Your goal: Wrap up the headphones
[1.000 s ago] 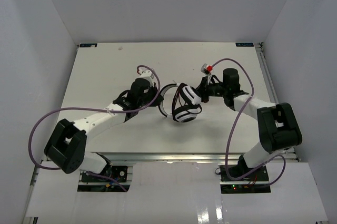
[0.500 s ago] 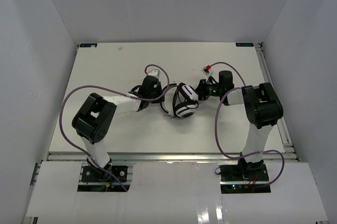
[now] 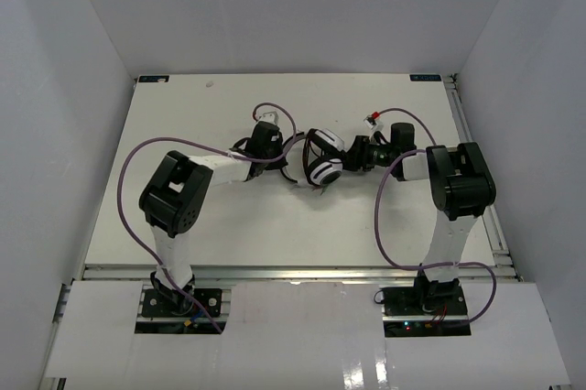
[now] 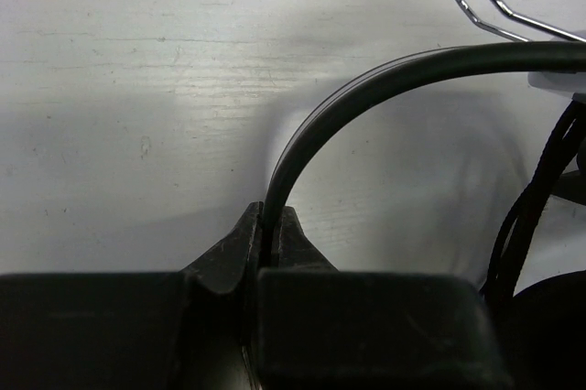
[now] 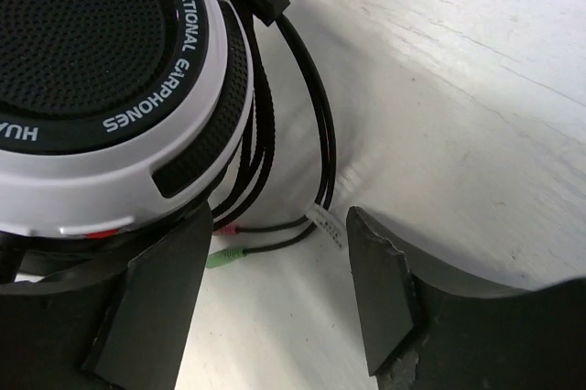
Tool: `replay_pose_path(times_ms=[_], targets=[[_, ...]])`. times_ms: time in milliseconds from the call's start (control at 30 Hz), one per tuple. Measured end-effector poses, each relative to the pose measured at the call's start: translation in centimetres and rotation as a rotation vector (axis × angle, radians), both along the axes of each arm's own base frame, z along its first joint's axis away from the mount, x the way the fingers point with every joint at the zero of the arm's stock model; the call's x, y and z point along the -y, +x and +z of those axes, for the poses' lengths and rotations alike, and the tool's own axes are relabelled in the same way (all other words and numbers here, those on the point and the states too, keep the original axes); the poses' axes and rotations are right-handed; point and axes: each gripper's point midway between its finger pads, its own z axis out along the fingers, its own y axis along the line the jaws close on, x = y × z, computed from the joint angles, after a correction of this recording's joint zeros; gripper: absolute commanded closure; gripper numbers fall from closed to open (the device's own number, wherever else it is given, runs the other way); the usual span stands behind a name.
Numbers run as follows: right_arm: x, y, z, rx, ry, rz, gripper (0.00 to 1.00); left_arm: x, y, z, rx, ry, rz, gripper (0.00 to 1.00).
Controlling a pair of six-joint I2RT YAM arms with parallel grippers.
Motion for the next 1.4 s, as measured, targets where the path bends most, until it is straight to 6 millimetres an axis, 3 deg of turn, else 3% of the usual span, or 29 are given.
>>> replay_pose_path(times_ms=[233,367,467,533,700,767,933,1033,1133,1267,1400], targets=[[2.1,0.6,1.1,0.026,-0.05,-0.056,0.25,0.2,0.2,0.0,-0.023,0.003,0.01,0.99],[3.8,0.7,2.3,0.047,-0.079,-0.096,0.21,0.2,0.3,0.0,-0.05,0.006,0.026,0.9],[5.4,0.7,3.2,0.062,-0.109,-0.136,0.19,0.3,0.5,-0.1,-0.077,0.011,0.037,0.68],[6.5,0.7,3.8,0.077,-0.129,-0.162,0.19,0.5,0.7,-0.1,-0.094,0.01,0.05,0.48],[8.8,0.2,6.0,0.132,-0.189,-0.207,0.1,1.4,1.5,0.6,-0.115,-0.017,0.061,0.19],[9.5,-0.3,7.0,0.161,-0.223,-0.215,0.05,1.6,1.5,0.9,-0.124,-0.024,0.058,0.12],[10.8,-1.9,11.5,0.324,-0.319,-0.222,0.1,1.5,0.1,1.4,-0.162,-0.027,0.03,0.02],[11.5,-4.1,12.5,0.393,-0.387,-0.214,0.1,1.1,-1.1,3.6,-0.148,-0.037,0.005,0.02],[12.3,-6.2,13.4,0.468,-0.461,-0.214,0.1,0.8,-2.4,7.6,-0.081,-0.07,-0.047,0.02],[13.3,-8.8,16.3,0.562,-0.523,-0.267,0.1,-1.0,-6.3,15.9,0.106,-0.15,-0.121,0.02],[14.4,-10.8,18.4,0.613,-0.561,-0.341,0.1,-4.2,-12.5,23.7,0.36,-0.265,-0.185,0.02]])
